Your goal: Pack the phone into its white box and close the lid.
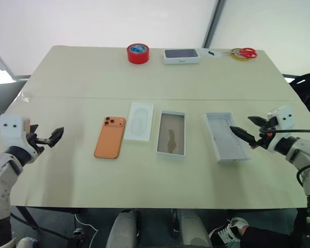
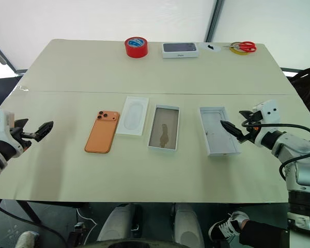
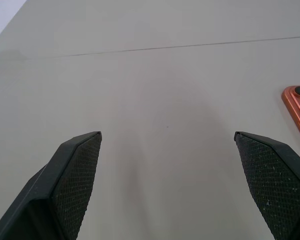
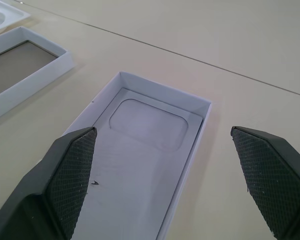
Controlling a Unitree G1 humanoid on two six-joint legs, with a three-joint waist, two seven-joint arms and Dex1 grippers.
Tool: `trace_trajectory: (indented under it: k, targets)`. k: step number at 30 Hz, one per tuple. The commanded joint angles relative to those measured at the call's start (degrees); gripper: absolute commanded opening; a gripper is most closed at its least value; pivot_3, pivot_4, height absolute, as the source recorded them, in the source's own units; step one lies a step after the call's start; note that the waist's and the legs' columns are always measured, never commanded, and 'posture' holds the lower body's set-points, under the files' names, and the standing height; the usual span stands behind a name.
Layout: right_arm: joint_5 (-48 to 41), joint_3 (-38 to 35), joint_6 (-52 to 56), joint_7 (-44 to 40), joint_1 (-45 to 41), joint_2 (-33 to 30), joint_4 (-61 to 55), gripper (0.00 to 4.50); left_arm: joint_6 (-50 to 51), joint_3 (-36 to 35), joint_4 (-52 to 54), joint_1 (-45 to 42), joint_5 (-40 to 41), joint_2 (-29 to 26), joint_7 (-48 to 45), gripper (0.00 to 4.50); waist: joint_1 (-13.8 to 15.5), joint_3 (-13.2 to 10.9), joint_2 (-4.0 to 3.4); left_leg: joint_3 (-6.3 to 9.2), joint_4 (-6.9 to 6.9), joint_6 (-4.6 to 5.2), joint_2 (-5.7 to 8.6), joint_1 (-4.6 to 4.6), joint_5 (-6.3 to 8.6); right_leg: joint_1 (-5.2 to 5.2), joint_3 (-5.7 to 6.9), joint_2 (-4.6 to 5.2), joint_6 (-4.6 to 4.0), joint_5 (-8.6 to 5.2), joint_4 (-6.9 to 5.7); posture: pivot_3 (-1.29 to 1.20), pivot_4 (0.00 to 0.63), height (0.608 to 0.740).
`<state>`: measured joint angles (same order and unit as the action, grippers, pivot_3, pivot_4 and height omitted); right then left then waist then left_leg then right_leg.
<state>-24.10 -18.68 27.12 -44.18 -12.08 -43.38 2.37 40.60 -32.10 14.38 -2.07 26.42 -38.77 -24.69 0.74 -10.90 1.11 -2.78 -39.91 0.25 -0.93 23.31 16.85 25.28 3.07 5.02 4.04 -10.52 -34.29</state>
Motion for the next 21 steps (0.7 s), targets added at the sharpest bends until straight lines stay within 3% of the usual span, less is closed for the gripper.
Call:
trace_trajectory:
  k: [1,13,21]
  targets:
    - [-1.0,-1.1,-0.8,0.0,-0.8,0.0,-2.1,4.49,-0.9,0.9,0.9,-1.5,-0.4,-0.4,0.4,4.47,0.0,0.0,0.00,0.00,0.00,0.00,0.00,0.00,0.00,0.00,0.00,0.00,0.00,0.00,0.00,0.00,0.150,0.730]
    - [-2.0,0.5,0.2,0.5,-1.7,1.6,-6.1,4.49,0.4,4.3,2.6,-4.2,0.9,2.1,1.7,4.47,0.0,0.0,0.00,0.00,0.00,0.00,0.01,0.00,0.00,-0.01,-0.01,0.00,0.15,0.09,0.00,0.00,0.150,0.730]
    - [-2.4,6.6,3.3,1.6,-5.8,4.0,-12.4,4.49,5.9,16.1,8.2,-10.9,2.7,9.7,4.8,4.47,0.1,0.0,0.01,0.04,-0.03,-0.01,0.04,0.01,0.00,-0.05,-0.01,0.01,0.19,0.11,-0.02,0.00,0.150,0.730]
